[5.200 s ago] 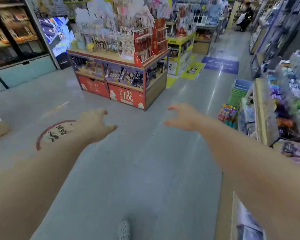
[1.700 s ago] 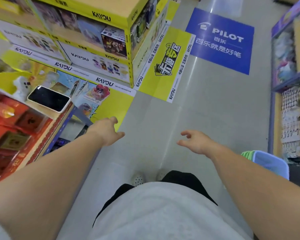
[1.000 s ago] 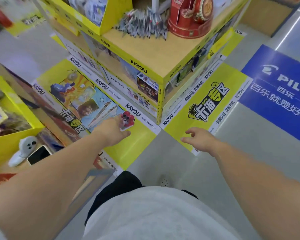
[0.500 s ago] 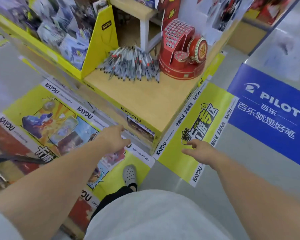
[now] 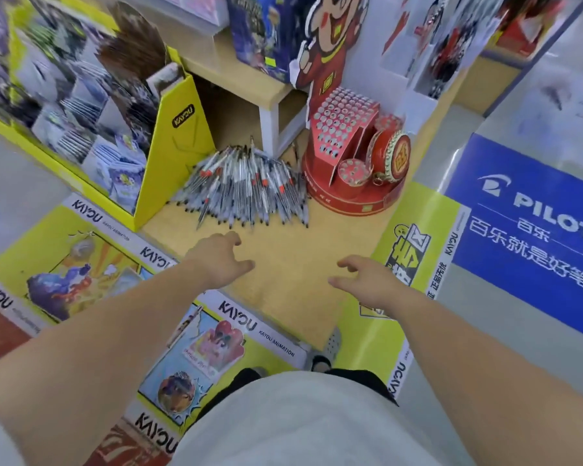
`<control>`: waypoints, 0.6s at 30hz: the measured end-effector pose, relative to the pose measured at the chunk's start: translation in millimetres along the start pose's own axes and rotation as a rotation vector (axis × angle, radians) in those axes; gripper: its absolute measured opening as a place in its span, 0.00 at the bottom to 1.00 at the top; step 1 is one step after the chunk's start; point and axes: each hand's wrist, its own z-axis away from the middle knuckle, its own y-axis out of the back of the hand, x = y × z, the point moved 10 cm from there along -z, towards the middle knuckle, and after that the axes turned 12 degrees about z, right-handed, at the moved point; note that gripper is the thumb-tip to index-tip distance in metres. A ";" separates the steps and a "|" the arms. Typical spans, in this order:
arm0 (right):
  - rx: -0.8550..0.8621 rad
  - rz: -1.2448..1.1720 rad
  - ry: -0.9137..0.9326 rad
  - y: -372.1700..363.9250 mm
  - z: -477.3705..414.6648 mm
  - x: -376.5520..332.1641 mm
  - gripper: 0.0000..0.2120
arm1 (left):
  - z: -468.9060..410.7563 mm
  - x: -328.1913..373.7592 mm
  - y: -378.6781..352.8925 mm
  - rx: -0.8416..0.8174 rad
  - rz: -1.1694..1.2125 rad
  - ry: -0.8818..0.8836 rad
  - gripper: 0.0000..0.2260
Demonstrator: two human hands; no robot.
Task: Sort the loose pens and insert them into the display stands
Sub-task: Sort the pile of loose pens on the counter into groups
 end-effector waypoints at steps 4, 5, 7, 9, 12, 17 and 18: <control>-0.040 0.010 0.085 26.5 -46.7 -15.7 0.28 | -19.0 5.5 7.1 0.022 0.047 0.083 0.31; -0.052 0.013 0.107 30.4 -58.2 -20.7 0.28 | -22.2 5.6 10.4 0.035 0.055 0.106 0.31; -0.076 0.030 0.153 34.8 -77.5 -31.9 0.28 | -26.4 4.0 16.4 0.066 0.087 0.152 0.31; -0.100 0.055 0.188 34.8 -92.8 -41.8 0.29 | -27.7 1.4 21.3 0.104 0.137 0.180 0.31; -0.135 0.050 0.207 28.8 -110.0 -54.1 0.29 | -24.6 -5.9 27.8 0.151 0.195 0.208 0.30; -0.170 0.025 0.214 10.8 -126.9 -69.4 0.29 | -36.5 -37.9 43.2 0.196 0.217 0.252 0.29; -0.166 0.041 0.205 7.4 -130.5 -69.0 0.29 | -42.7 -44.4 47.1 0.205 0.228 0.256 0.29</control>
